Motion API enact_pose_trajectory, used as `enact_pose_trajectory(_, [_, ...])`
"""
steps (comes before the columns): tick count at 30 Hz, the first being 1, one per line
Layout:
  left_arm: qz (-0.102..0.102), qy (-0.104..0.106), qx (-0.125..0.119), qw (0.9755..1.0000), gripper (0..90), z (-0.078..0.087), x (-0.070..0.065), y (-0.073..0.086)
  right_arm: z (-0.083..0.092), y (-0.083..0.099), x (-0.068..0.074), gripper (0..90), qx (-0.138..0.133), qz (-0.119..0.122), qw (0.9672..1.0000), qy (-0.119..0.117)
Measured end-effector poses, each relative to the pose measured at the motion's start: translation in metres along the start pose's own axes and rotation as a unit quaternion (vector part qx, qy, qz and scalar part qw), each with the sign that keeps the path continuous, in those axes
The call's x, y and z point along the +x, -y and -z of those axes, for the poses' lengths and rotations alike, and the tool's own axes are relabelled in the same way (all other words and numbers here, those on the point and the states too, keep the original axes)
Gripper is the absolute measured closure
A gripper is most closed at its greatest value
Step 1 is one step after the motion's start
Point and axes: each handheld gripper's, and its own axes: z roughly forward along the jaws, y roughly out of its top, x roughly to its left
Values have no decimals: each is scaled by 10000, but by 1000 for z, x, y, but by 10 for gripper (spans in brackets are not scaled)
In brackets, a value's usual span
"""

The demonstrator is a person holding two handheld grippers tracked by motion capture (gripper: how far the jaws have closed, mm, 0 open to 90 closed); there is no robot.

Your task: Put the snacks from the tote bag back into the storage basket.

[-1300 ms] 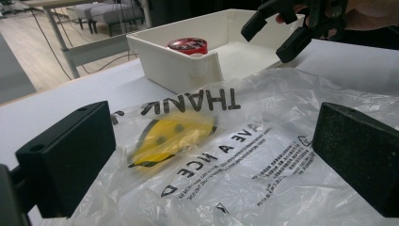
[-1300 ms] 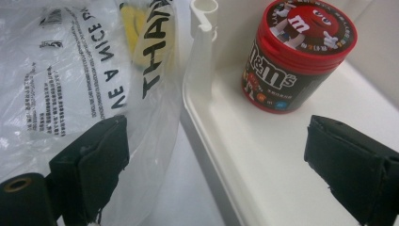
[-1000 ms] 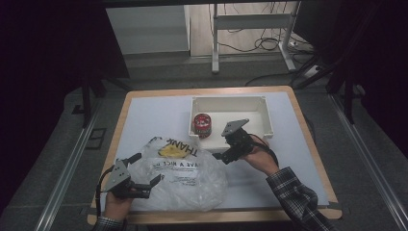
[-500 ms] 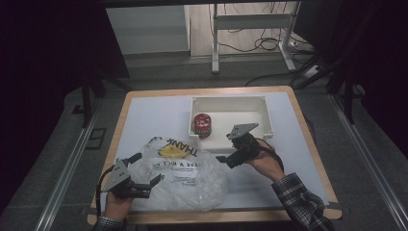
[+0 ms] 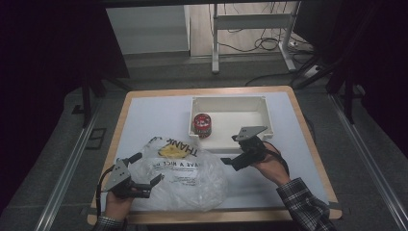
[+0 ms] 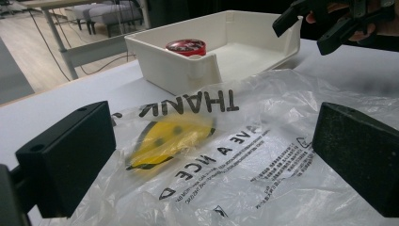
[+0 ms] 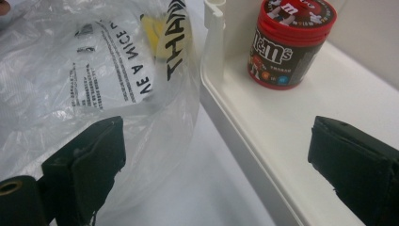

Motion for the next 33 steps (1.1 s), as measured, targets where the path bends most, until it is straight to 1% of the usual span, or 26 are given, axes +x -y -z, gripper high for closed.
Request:
enact_pose_trajectory(11, [-13, 3, -16, 10000, 0, -1, 0, -1, 8, 8, 2, 51, -14, 75, 9999, 133])
enact_pose_trajectory(25, [-27, 2, -25, 10000, 0, -1, 0, -1, 15, 19, 4, 51, -23, 36, 9998, 201])
enact_pose_trajectory(33, [-30, 1, -18, 10000, 0, -1, -1, -1, 22, 26, 6, 51, -55, 4, 9997, 234])
